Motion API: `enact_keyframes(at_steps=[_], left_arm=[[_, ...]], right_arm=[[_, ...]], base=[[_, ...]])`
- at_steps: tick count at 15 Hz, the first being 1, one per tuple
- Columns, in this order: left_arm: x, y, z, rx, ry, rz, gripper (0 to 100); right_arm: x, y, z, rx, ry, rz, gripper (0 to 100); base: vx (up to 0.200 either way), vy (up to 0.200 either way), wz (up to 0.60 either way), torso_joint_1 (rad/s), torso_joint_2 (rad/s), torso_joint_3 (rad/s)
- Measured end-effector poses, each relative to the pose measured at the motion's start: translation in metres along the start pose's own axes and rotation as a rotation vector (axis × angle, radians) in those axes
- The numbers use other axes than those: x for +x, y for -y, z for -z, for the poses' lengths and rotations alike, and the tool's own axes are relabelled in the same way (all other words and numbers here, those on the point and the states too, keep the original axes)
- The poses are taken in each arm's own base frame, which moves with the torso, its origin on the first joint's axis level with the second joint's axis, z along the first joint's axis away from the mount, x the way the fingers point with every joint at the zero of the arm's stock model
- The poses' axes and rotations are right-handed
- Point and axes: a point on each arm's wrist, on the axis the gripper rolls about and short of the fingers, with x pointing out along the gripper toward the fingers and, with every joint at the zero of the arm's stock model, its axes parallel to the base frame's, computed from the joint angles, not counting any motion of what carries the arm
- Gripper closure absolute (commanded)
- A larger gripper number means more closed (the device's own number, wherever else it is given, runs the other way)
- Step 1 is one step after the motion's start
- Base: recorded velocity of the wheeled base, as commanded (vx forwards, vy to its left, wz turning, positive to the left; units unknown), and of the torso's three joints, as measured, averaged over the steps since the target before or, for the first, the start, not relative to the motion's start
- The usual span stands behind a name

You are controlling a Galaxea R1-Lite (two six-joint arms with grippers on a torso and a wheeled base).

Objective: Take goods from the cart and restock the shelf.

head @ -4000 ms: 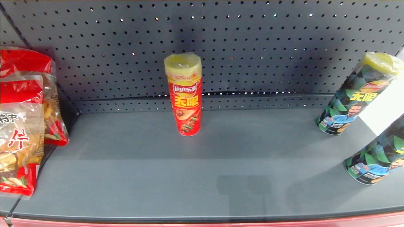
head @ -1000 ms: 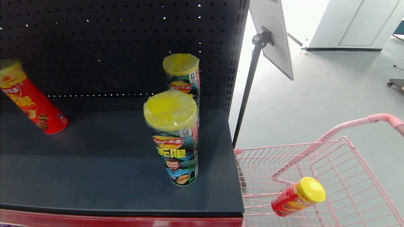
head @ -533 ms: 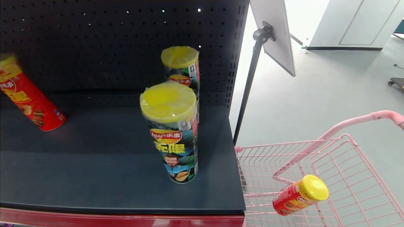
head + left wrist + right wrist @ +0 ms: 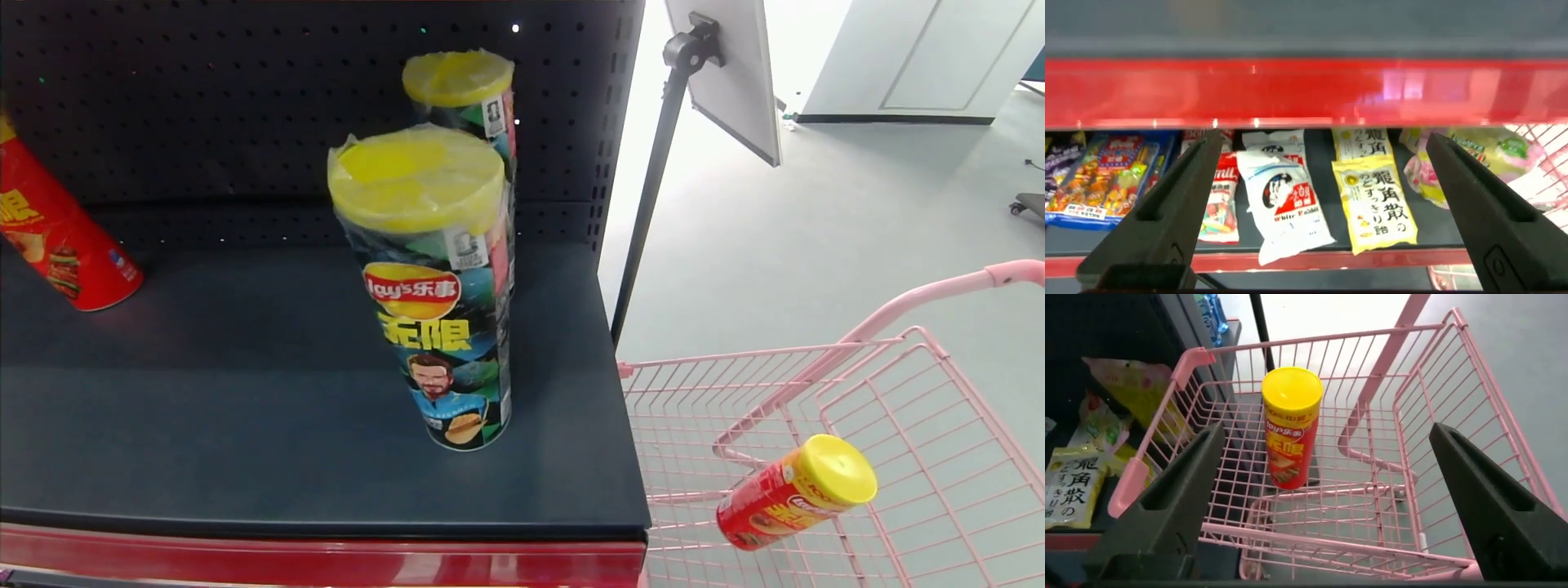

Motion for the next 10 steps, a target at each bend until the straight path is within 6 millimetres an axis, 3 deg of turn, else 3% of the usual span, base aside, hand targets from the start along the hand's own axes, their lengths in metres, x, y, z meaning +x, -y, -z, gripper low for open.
enact_keyframes(at_steps=[7,10], left_arm=[[0.0000,0.0000,0.0000,0.000,0.000,-0.001,0],[0.0000,0.0000,0.0000,0.000,0.000,0.000,0]], right_arm=[[0.0000,0.0000,0.0000,0.000,0.000,0.000,0],[0.0000,0.0000,0.0000,0.000,0.000,0.000,0]], base=[[0.000,0.000,0.00,-0.214,0.55,0.328],[0.000,0.000,0.00,-0.076,0.21,0.131]])
